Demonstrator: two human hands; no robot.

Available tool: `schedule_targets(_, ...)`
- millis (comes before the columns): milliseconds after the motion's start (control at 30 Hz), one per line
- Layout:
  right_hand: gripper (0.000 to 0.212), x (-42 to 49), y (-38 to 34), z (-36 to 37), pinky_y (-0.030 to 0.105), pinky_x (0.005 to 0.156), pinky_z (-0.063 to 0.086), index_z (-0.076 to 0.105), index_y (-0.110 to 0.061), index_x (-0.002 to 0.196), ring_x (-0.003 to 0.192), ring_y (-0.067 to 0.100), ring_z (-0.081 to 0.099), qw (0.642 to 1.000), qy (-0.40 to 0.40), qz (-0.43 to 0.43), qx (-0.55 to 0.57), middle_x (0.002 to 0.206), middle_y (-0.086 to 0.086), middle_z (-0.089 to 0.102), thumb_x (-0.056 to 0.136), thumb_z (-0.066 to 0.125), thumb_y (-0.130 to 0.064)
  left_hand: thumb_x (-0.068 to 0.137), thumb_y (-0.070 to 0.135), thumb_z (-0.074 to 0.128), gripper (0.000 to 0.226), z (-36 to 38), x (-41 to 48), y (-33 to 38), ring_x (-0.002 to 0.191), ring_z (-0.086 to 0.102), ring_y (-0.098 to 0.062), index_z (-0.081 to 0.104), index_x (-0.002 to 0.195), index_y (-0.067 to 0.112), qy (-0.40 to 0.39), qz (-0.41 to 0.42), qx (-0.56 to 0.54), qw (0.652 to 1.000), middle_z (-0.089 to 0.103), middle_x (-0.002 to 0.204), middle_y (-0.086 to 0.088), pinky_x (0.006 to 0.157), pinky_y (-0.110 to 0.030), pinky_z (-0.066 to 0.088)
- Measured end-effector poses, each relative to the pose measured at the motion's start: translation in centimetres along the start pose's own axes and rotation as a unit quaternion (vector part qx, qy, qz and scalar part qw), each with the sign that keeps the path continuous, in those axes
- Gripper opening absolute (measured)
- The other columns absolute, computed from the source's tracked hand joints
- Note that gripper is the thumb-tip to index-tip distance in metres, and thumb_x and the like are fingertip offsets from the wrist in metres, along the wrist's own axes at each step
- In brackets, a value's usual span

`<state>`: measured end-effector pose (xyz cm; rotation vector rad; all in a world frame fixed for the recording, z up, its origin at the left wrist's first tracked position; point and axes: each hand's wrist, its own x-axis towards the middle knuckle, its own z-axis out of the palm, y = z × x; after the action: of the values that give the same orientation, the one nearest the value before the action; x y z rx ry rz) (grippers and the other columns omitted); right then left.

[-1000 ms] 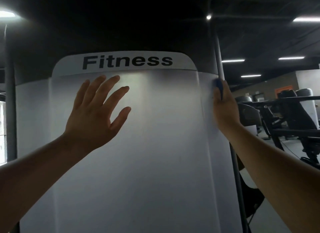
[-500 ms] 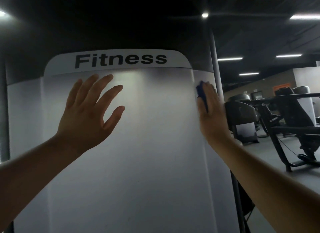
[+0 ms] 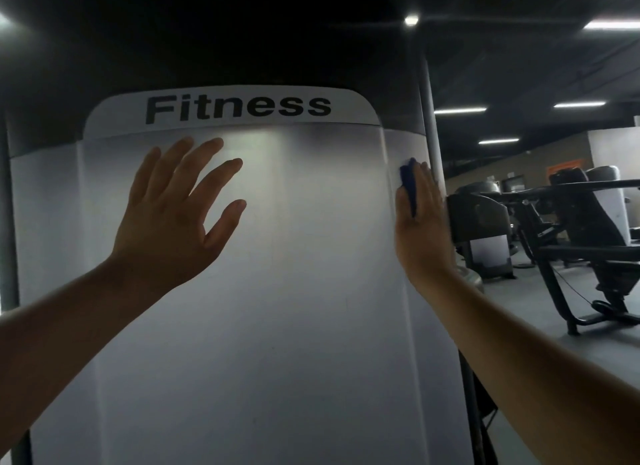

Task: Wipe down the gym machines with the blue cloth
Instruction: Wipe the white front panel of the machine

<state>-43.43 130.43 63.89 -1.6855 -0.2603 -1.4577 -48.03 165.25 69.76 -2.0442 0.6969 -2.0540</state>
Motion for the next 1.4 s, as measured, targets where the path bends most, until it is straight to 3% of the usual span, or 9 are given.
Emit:
schedule_targets(133,0.054,-1.7,-0.2,0.5,0.048,0.135,0.023,0.025,-0.034,0.171,0.165,0.007,0.015,0.984,-0.064,-0.159,-0.045,0.177,-0.016,0.023,0.119,0.039,-0.041,0.112,0.052,0.045,0.060,0.0,0.0,-0.1,0.162,0.032,-0.038,0.052,0.159,0.017,0.000,0.000,0.002,1.000,0.041,0.171,-0.013,0.133,-0.062,0.020)
schedule_targets(300,0.054,-1.4,0.6,0.3,0.051,0.134,0.023,0.028,-0.037,0.170,0.164,0.007,0.019,0.999,0.023,0.021,0.012,0.175,-0.015,0.028,0.117,0.033,-0.050,0.114,0.050,0.045,0.058,-0.2,-0.2,0.2,0.162,0.032,-0.038,0.051,0.160,0.017,0.001,-0.001,0.005,1.000,0.041,0.171,-0.013,0.133,-0.063,0.020)
schedule_targets(600,0.055,-5.3,-1.2,1.3,0.050,0.136,0.017,0.023,-0.038,0.172,0.166,0.006,0.007,0.999,-0.003,-0.019,-0.025,0.178,-0.018,0.020,0.119,0.036,-0.044,0.114,0.051,0.043,0.058,0.0,-0.4,0.3,0.163,0.029,-0.036,0.050,0.161,0.020,-0.001,-0.005,0.007,1.000,0.038,0.173,-0.011,0.133,-0.062,0.018)
schedule_targets(733,0.056,-6.2,-0.9,1.3,0.051,0.136,0.019,0.024,-0.034,0.172,0.167,0.010,0.005,0.975,-0.077,-0.192,-0.087,0.179,-0.015,0.019,0.119,0.043,-0.037,0.114,0.053,0.042,0.058,0.1,-0.5,0.3,0.164,0.028,-0.035,0.050,0.161,0.021,-0.003,-0.008,0.007,1.000,0.038,0.174,-0.010,0.133,-0.062,0.018)
schedule_targets(867,0.054,-6.5,-2.2,1.5,0.052,0.136,0.017,0.022,-0.041,0.171,0.167,0.007,0.004,0.997,-0.037,-0.059,-0.033,0.179,-0.019,0.017,0.119,0.038,-0.041,0.114,0.053,0.042,0.058,0.0,-0.5,0.3,0.164,0.028,-0.035,0.050,0.162,0.021,-0.004,-0.008,0.005,1.000,0.037,0.174,-0.009,0.133,-0.062,0.018)
schedule_targets(1033,0.056,-9.2,-1.1,1.8,0.055,0.134,0.021,0.027,-0.031,0.171,0.168,0.018,0.010,0.934,-0.130,-0.306,-0.127,0.179,-0.011,0.020,0.118,0.046,-0.035,0.114,0.052,0.042,0.057,0.0,-0.8,0.2,0.164,0.028,-0.035,0.050,0.162,0.021,-0.002,-0.006,0.005,1.000,0.038,0.174,-0.009,0.133,-0.062,0.018)
schedule_targets(1167,0.055,-8.8,-2.1,2.1,0.055,0.134,0.020,0.020,-0.039,0.171,0.168,0.011,0.005,0.994,-0.046,-0.084,-0.052,0.179,-0.016,0.018,0.119,0.039,-0.040,0.115,0.051,0.043,0.056,-0.1,-0.7,0.3,0.164,0.029,-0.036,0.051,0.161,0.021,0.004,-0.005,0.009,1.000,0.039,0.173,-0.009,0.133,-0.061,0.019)
schedule_targets(1300,0.058,-11.3,-2.3,3.0,0.054,0.135,0.020,0.027,-0.030,0.170,0.168,0.021,0.011,0.914,-0.160,-0.345,-0.140,0.179,-0.008,0.023,0.117,0.049,-0.035,0.115,0.052,0.042,0.056,0.0,-0.8,0.1,0.163,0.030,-0.036,0.051,0.161,0.021,0.006,-0.005,0.010,1.000,0.039,0.173,-0.010,0.133,-0.061,0.019)
schedule_targets(1400,0.057,-10.5,-2.7,2.9,0.053,0.134,0.022,0.029,-0.031,0.170,0.168,0.016,0.012,0.951,-0.107,-0.264,-0.122,0.179,-0.011,0.024,0.117,0.048,-0.036,0.115,0.051,0.043,0.055,0.0,-1.0,0.2,0.163,0.031,-0.036,0.052,0.161,0.020,0.011,-0.004,0.009,1.000,0.040,0.172,-0.010,0.133,-0.061,0.019)
